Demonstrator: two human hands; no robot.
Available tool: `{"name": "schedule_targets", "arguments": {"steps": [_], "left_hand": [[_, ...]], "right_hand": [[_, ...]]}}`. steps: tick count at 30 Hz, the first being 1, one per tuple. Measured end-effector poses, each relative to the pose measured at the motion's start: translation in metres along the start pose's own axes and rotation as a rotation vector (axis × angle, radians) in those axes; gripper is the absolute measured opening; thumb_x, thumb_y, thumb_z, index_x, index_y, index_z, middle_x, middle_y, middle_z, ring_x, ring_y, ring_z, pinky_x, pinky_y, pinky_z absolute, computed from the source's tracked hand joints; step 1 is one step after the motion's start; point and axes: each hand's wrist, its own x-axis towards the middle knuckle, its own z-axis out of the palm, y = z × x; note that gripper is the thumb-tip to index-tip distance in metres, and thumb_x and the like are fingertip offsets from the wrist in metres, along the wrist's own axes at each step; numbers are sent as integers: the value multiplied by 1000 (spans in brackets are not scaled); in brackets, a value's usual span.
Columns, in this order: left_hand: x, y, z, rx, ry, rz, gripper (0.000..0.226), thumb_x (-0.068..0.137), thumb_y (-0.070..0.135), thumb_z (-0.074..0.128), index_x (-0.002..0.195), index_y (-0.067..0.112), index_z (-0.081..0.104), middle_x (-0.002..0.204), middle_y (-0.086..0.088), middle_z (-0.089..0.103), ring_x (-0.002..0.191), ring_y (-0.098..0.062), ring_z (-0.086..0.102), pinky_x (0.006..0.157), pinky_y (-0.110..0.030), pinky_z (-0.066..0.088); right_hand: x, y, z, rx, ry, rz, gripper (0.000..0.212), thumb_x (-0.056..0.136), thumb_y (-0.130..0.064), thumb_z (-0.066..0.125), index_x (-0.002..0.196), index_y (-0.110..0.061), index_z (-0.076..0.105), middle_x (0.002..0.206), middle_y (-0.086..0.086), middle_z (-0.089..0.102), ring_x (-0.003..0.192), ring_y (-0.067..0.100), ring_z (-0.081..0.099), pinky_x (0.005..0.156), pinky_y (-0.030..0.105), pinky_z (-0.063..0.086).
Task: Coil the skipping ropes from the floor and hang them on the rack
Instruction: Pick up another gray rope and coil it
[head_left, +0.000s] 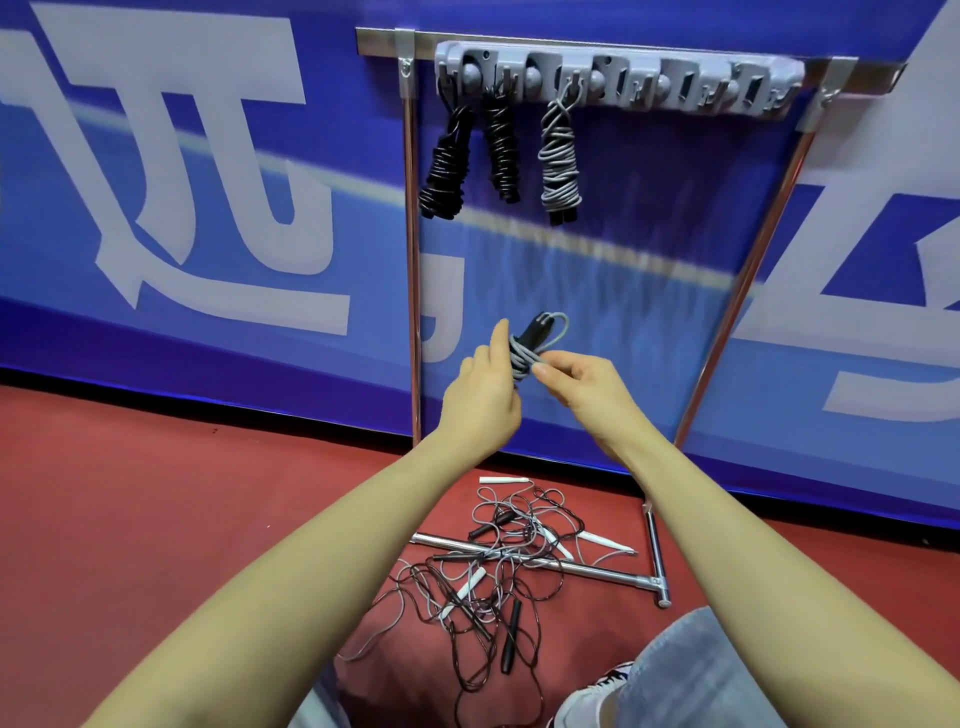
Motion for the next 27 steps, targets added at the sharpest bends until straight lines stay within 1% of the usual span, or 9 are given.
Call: {"name": "schedule_targets", "arguments": {"steps": [2,4,8,10,14,18,20,22,27], "left_hand": [[-2,4,2,86,79,-19,70,87,11,49,149,13,16,120,-11,47,109,-31,45,81,-40,39],[1,4,2,103,146,-30,65,85,13,52,143,14,25,117,-10,50,105,-32,48,81,-40,39],[6,1,-4,-36,151,-97,42,84,14,58,122,15,39,98,-4,62,88,-30,57,65,-37,44],[6,0,-6,-194,119,-150,39,80,12,59,113,16,40,91,0,63,80,-28,56,63,-36,45],[5,5,-8,-468,100,-194,36,76,11,63,96,13,33,79,1,57,64,-21,54,55,-33,44],[9,11,-8,-509,91,-256,40,69,23,63,87,23,28,85,-4,57,67,-28,56,61,-45,52],[12,8,-10,-457,77,-283,42,64,31,63,86,27,27,87,-5,59,76,-36,61,69,-52,53],[14,3,-11,-428,41,-272,44,68,31,68,87,24,30,88,-6,60,71,-32,61,69,-53,53],[11,8,-14,-589,0,-257,48,72,24,78,101,15,41,76,-7,67,53,-19,58,58,-40,53]], "right_hand": [[0,-3,2,14,-15,-14,18,96,-5,50,91,-12,66,45,-20,49,46,-4,41,50,8,31],[0,-5,3,24,-23,-15,21,96,-3,49,103,-14,67,49,-22,54,50,-6,45,53,7,33],[0,-2,1,9,-67,-13,30,96,-5,52,113,-28,61,88,-24,66,79,-17,56,79,5,43],[2,-2,0,-18,-43,-3,24,96,-9,54,110,-25,65,81,-20,64,69,-13,54,71,7,42],[8,-3,-1,98,220,7,11,86,-16,69,76,-13,69,56,-5,58,48,7,47,54,18,39],[6,-5,1,232,335,4,16,84,-13,71,79,-1,61,62,5,64,33,16,39,41,20,34],[6,-2,-1,253,334,4,14,87,-9,65,76,-5,57,67,6,67,34,14,37,43,19,34],[6,3,-4,258,324,24,14,90,-5,59,77,-9,56,69,7,68,38,11,40,48,18,37],[10,18,-5,321,282,170,21,95,-1,45,94,-13,62,91,8,69,60,9,57,55,19,40]]}}
